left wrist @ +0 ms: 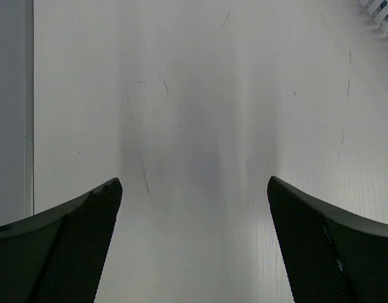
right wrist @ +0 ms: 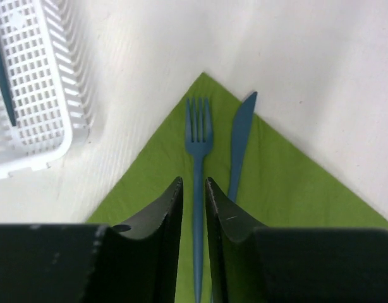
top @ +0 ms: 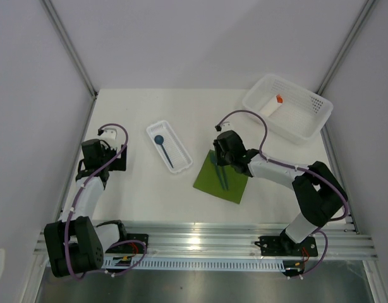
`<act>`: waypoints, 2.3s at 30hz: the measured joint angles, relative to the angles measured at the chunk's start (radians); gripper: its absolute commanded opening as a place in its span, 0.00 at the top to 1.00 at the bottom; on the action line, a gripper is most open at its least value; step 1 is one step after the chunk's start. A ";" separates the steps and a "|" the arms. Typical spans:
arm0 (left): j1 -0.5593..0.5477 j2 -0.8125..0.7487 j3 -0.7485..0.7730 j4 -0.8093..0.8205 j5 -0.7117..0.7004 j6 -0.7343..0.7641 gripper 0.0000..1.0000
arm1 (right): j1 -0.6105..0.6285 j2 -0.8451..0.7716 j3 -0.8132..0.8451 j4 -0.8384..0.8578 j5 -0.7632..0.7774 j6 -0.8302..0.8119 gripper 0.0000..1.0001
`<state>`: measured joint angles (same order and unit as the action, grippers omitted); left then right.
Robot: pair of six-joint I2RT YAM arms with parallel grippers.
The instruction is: Place the utensils on the paper napkin and roll it up
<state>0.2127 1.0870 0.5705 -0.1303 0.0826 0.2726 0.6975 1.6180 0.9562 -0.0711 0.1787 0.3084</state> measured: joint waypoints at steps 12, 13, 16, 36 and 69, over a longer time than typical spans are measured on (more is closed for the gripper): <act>0.000 0.000 0.000 -0.001 0.000 0.000 0.01 | -0.029 0.113 0.005 -0.034 0.025 0.002 0.75; 0.000 0.000 0.000 -0.001 0.000 0.000 0.01 | -0.031 0.121 0.005 -0.034 0.023 0.002 0.75; 0.000 0.000 0.000 -0.002 0.000 0.000 0.00 | -0.032 0.143 0.006 -0.029 0.021 0.003 0.77; 0.000 0.005 0.043 -0.095 0.089 0.017 0.00 | -0.024 0.140 0.027 -0.056 0.032 0.005 0.93; 0.000 0.021 0.043 -0.101 0.104 0.025 0.01 | -0.008 0.156 0.037 -0.040 0.014 0.004 0.72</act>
<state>0.2127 1.1076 0.6136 -0.2310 0.1867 0.2974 0.6899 1.7744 0.9932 -0.1108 0.1932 0.3126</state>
